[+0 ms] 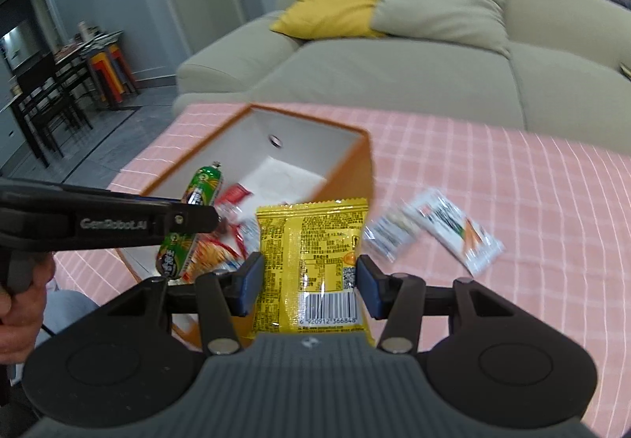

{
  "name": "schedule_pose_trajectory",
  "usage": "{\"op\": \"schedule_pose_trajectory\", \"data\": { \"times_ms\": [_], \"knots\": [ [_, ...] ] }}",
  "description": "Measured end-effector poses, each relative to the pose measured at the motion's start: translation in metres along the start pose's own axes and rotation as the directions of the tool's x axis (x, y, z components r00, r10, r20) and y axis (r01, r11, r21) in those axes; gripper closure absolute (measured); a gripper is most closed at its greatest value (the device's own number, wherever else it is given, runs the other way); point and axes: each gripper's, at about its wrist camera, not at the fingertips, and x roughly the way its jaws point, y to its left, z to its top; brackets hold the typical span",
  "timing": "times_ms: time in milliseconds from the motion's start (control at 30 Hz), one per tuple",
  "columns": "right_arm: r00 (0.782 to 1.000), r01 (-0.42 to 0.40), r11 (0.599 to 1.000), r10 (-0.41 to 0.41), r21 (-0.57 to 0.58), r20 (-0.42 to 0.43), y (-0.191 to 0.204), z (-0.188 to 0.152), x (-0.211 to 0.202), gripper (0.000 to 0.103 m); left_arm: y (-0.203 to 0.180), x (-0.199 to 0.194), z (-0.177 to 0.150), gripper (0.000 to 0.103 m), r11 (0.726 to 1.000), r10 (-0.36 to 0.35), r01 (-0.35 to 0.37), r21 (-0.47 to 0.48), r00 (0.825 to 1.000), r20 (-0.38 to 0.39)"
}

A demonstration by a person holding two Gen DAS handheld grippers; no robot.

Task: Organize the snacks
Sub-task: 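Carry the sausage stick and yellow bag into the shoebox and release both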

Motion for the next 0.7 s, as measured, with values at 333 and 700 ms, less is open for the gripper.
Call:
{"op": "schedule_pose_trajectory", "data": {
  "times_ms": [333,700],
  "knots": [
    [1.0,-0.007,0.98,0.01,-0.2,0.016,0.058,0.051,0.05,0.054,0.039,0.022,0.036,0.079,0.998,0.052,-0.05,0.046,0.998,-0.031],
    [0.998,0.042,0.823,-0.066,-0.566,-0.022,0.081,0.06,0.136,0.055,0.064,0.086,0.042,0.079,0.993,0.07,-0.058,0.103,0.99,-0.123]
  ]
}}
